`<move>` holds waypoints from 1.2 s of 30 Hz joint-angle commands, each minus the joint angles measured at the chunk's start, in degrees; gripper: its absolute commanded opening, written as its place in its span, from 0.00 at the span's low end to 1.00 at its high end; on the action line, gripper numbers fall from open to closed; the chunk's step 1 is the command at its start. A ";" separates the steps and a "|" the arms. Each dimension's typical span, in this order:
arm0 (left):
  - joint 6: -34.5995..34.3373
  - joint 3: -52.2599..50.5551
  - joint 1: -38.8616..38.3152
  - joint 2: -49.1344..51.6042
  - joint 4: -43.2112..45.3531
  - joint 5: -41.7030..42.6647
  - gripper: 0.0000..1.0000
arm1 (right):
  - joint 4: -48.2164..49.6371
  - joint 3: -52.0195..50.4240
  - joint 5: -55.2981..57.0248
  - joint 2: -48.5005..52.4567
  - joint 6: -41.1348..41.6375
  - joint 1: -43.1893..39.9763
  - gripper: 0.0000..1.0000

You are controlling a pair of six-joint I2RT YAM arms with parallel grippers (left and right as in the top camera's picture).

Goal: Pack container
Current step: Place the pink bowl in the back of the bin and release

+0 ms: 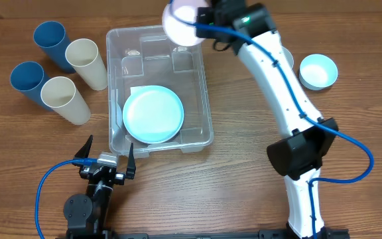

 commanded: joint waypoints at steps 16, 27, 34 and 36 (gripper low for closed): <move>-0.02 -0.20 -0.33 -0.50 0.02 -0.15 1.00 | 5.38 -1.70 2.62 16.46 -1.36 4.50 0.04; -0.02 -0.20 -0.33 -0.50 0.02 -0.15 1.00 | 8.22 -1.68 4.28 19.52 -3.96 4.24 0.04; -0.02 -0.20 -0.33 -0.50 0.02 -0.15 1.00 | 7.37 -0.68 4.26 19.37 -6.86 5.18 0.27; -0.02 -0.20 -0.33 -0.50 0.02 -0.15 1.00 | 6.93 0.31 4.35 19.12 -7.43 5.77 0.27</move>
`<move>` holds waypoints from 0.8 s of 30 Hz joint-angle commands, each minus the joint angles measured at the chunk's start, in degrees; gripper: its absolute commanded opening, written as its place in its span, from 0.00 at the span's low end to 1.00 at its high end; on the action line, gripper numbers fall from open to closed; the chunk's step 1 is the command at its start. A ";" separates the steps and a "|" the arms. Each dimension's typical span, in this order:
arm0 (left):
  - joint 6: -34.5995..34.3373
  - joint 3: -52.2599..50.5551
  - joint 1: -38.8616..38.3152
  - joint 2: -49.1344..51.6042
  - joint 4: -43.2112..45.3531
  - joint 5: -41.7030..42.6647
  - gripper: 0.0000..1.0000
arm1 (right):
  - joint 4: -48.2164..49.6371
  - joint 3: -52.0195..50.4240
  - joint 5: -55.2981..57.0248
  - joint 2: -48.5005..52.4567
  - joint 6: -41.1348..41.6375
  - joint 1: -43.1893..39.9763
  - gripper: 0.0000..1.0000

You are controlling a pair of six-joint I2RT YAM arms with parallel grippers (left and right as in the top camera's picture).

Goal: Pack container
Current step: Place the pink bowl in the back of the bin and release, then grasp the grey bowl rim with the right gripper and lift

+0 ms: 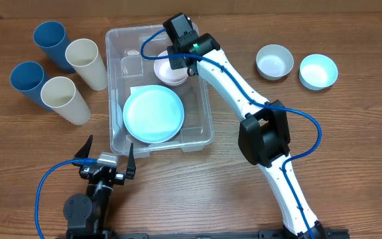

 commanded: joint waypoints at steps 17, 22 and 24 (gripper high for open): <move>-0.02 -0.20 -0.33 -0.50 0.02 -0.13 1.00 | -30.88 26.18 1.11 -9.79 18.40 -8.24 0.41; -0.02 -0.20 -0.33 -0.50 0.02 -0.15 1.00 | -42.93 22.05 -2.01 -9.77 28.04 -22.80 0.48; -0.02 -0.20 -0.33 -0.50 0.02 -0.15 1.00 | -43.52 18.14 -5.38 -9.77 28.17 -27.06 0.47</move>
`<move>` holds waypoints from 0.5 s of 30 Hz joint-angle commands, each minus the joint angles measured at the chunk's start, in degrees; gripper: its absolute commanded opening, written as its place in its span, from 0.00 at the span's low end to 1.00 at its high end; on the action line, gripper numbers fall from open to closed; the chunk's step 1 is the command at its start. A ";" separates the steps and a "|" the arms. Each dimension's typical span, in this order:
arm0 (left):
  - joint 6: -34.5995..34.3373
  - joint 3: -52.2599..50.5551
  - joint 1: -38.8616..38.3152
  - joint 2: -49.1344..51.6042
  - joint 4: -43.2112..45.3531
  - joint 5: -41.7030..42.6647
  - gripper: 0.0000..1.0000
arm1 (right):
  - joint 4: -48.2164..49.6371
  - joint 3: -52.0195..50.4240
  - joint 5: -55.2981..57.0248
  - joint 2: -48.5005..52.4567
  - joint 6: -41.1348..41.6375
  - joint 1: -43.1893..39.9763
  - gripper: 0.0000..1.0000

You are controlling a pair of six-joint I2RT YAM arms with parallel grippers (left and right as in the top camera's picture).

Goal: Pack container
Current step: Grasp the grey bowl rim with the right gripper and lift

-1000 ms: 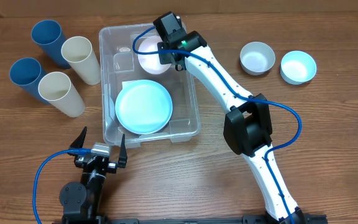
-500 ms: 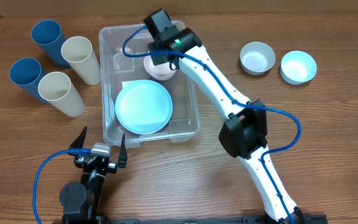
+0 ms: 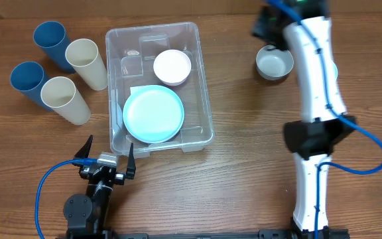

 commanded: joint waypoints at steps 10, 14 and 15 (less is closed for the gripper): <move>-0.02 -0.20 -0.33 -0.50 0.02 -0.15 1.00 | 13.84 -29.03 -7.78 -0.81 4.09 -9.64 0.44; -0.02 -0.20 -0.33 -0.50 0.02 -0.15 1.00 | 20.17 -36.74 -7.82 -0.81 4.11 -9.64 0.45; -0.02 -0.20 -0.33 -0.50 0.02 -0.15 1.00 | 21.66 -38.64 -7.82 -0.81 4.09 -9.64 0.44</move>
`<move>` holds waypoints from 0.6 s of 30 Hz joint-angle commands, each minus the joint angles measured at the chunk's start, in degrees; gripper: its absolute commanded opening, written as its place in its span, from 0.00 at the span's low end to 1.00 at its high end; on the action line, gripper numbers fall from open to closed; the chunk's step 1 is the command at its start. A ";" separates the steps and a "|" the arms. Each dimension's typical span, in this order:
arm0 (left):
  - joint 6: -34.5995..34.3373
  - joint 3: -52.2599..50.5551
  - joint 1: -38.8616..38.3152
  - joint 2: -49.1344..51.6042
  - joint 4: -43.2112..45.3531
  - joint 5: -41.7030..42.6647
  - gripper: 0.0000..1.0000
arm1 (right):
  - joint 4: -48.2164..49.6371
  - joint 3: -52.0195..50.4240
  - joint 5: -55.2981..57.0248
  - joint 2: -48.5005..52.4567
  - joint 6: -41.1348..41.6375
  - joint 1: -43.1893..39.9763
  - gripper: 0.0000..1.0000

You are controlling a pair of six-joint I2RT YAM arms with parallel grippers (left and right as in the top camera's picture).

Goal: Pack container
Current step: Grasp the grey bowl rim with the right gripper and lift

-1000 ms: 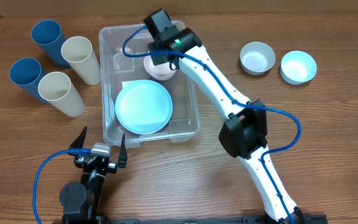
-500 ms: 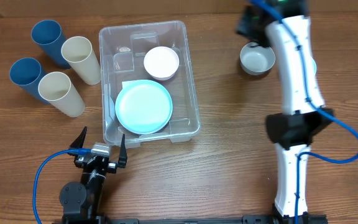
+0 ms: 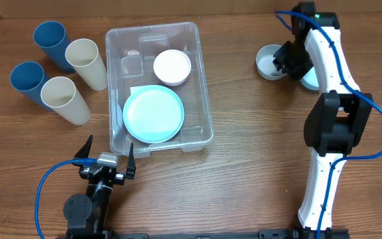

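The clear plastic container (image 3: 201,86) stands at the middle left. Inside it are a white bowl (image 3: 172,66) at the back and a light blue plate (image 3: 153,115) in front. A grey bowl (image 3: 268,61) sits on the table at the right. My right gripper (image 3: 290,60) is low at that bowl's right rim; its jaws are too dark to read. A light blue bowl (image 3: 308,81) shows only partly behind the right arm. My left gripper (image 3: 106,158) rests open near the front edge, holding nothing.
Two blue cups (image 3: 49,41) (image 3: 26,78) and two cream cups (image 3: 86,61) (image 3: 63,98) stand left of the container. The right arm's white links (image 3: 330,133) run down the right side of the table.
My right gripper has dropped from behind the grey bowl to that bowl's right rim, and the arm now covers most of the light blue bowl. The left arm is unchanged.
My right gripper first held a white bowl above the container's back edge. Then it was down inside the container with the bowl. After that the bowl lay free in the container and the gripper was over by the grey bowl, where it now sits lower.
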 commanded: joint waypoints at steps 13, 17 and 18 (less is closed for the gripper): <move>-0.02 -0.20 -0.33 -0.50 0.02 -0.13 1.00 | 0.50 2.60 -0.11 -3.10 -4.09 1.18 0.04; -0.02 -0.20 -0.33 -0.50 0.02 -0.13 1.00 | -2.64 12.87 -0.15 -7.08 -9.51 5.33 0.04; -0.02 -0.20 -0.33 -0.50 0.02 -0.13 1.00 | -2.69 15.23 -0.07 -8.61 -12.04 7.93 0.04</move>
